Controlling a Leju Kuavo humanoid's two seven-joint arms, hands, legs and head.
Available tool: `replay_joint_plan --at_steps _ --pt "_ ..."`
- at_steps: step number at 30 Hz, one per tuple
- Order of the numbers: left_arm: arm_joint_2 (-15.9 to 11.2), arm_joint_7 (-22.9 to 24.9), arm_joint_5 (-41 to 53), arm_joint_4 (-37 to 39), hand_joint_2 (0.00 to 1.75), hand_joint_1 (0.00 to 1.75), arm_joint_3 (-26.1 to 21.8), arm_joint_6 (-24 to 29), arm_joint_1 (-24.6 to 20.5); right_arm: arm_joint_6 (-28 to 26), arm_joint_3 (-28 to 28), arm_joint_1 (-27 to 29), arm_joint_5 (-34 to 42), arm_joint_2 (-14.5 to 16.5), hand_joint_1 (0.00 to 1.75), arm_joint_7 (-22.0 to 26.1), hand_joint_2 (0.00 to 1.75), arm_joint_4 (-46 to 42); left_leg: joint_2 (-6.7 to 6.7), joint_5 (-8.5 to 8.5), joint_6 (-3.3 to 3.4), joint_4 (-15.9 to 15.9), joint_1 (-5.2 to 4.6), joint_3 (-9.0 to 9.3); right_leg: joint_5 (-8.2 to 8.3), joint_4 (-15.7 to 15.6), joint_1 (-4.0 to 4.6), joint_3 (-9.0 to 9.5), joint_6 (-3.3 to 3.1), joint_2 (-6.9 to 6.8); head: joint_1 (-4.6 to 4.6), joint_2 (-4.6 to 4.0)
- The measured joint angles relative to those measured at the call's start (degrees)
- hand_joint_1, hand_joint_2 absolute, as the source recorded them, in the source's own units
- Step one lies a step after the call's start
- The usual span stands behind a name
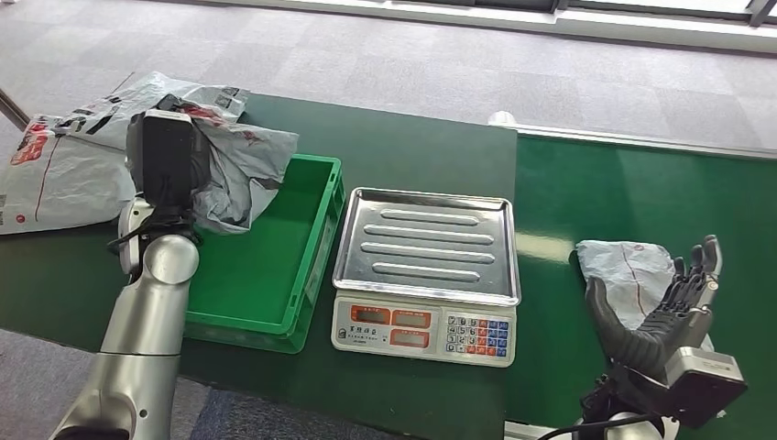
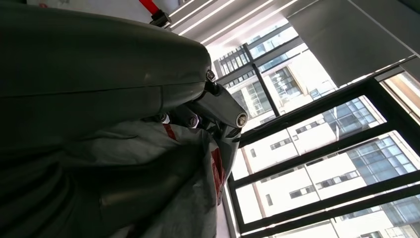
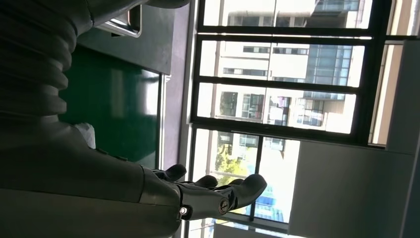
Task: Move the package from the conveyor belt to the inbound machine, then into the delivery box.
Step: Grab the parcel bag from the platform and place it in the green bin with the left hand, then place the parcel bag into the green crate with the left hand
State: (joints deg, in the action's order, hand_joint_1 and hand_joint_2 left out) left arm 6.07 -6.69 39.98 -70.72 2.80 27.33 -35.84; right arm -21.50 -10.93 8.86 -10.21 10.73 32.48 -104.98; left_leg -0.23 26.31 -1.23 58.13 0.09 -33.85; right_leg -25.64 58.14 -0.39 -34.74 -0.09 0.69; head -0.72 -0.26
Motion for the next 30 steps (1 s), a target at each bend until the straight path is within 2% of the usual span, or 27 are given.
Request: replay_joint_plan --at_steps 17,18,21,22,30 --pt "-0.9 -0.81 -2.9 -2.59 1.75 1.75 -2.7 2.55 2.87 1.81 0.0 -1.6 -0.84 -0.57 0.0 -1.52 1.75 2.07 -0.04 -0.02 -0.04 0.0 0.04 -0.02 -0.01 0.0 0.05 -0.02 0.0 -0.13 0.0 0.0" --pt "-0.97 -0.92 -2.98 -2.66 1.75 1.4 -3.0 2.69 3.11 1.81 0.0 -1.71 -0.93 -0.57 0.0 -1.56 1.75 2.26 -0.04 -0.02 -0.04 0.0 0.04 -0.02 -0.01 0.0 0.06 -0.03 -0.01 -0.14 0.0 0.0" --pt "-1.17 -1.16 -3.09 -2.63 1.75 0.09 -3.61 2.74 3.74 1.8 0.0 -1.98 -1.27 -0.57 0.0 -1.62 1.75 2.8 -0.05 -0.02 -0.04 0.0 0.05 -0.03 -0.01 0.0 0.06 -0.03 -0.01 -0.14 0.0 0.0" --pt "-1.21 -1.19 -3.1 -2.59 1.75 0.0 -3.72 2.65 3.86 1.79 0.0 -2.08 -1.36 -0.57 0.0 -1.63 1.75 2.97 -0.06 -0.02 -0.04 0.0 0.05 -0.04 -0.01 0.0 0.06 -0.02 -0.01 -0.14 0.0 0.0" --pt "-1.55 0.12 -2.14 -1.31 1.75 0.0 -4.34 0.19 3.94 1.68 0.05 -2.9 -1.45 -1.02 0.0 -2.33 1.75 4.32 -0.08 -0.02 -0.04 0.0 0.04 -0.02 -0.01 -0.01 0.05 -0.01 -0.01 -0.17 0.0 0.0"
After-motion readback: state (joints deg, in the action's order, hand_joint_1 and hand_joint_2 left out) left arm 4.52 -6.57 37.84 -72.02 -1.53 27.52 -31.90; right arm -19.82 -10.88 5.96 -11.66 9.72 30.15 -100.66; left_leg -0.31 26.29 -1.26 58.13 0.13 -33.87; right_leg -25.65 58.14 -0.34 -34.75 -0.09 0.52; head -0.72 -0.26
